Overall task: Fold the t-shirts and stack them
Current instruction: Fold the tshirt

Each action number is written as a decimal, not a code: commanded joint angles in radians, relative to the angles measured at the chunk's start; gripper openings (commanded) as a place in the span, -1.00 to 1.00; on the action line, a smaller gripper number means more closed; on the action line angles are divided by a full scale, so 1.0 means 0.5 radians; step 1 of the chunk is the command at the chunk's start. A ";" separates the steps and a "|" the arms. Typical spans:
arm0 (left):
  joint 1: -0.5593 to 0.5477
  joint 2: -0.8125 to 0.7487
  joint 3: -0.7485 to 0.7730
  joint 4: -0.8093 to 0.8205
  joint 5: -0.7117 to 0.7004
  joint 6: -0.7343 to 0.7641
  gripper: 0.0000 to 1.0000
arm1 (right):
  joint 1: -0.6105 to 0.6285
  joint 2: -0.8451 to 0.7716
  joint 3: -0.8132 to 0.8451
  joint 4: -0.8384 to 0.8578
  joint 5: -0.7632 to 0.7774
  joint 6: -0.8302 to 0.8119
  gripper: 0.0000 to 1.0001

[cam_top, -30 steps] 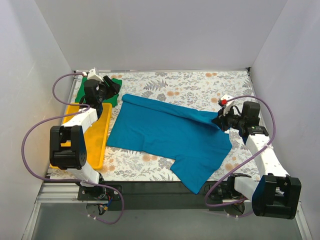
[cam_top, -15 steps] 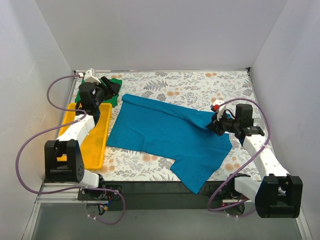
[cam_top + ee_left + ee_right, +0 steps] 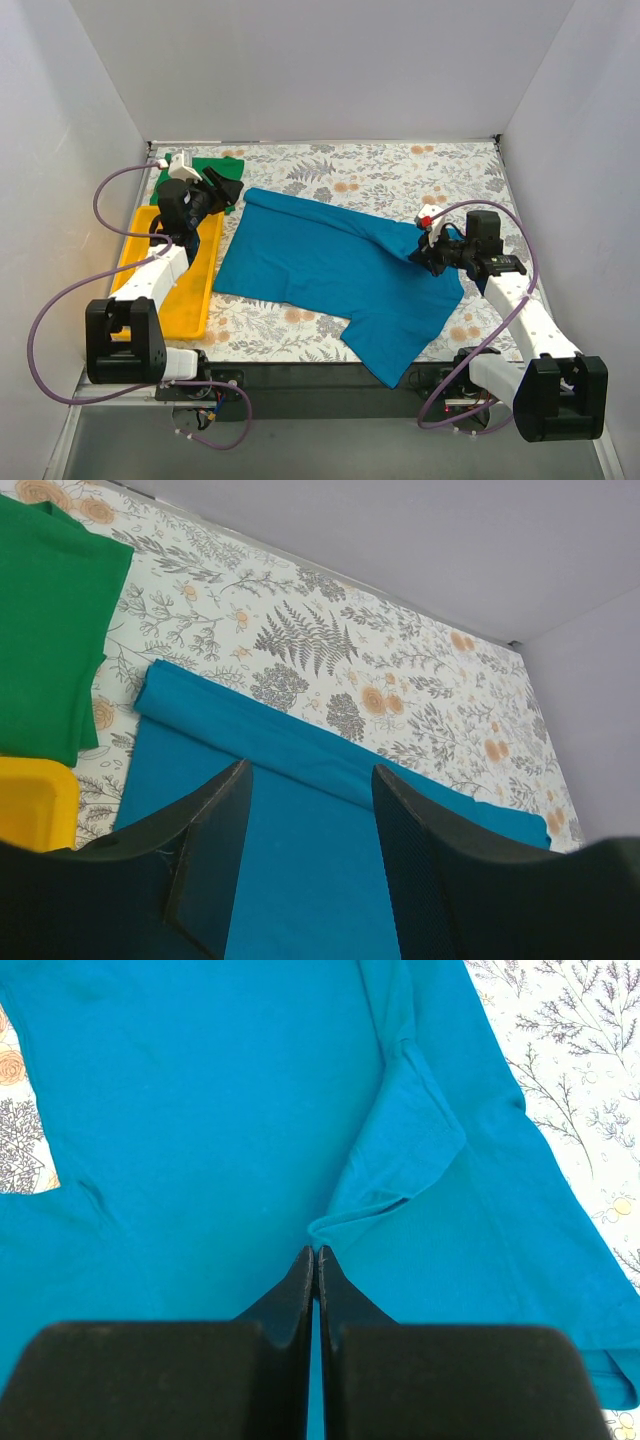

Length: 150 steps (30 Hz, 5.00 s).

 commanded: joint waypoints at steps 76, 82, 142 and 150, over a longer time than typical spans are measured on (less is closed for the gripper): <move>0.006 -1.065 -0.386 -0.881 -0.165 0.226 0.10 | 0.232 1.673 1.197 -0.376 0.240 0.487 0.01; 0.006 -1.065 -0.386 -0.874 -0.159 0.223 0.10 | 0.235 1.694 1.203 -0.376 0.299 0.493 -0.02; 0.003 -0.988 -0.399 -0.838 -0.061 0.192 0.10 | 0.701 1.298 0.817 -0.432 0.409 -0.019 -0.96; 0.003 -0.964 -0.402 -0.838 -0.049 0.189 0.10 | 0.864 1.332 0.859 -0.453 0.516 -0.078 -0.96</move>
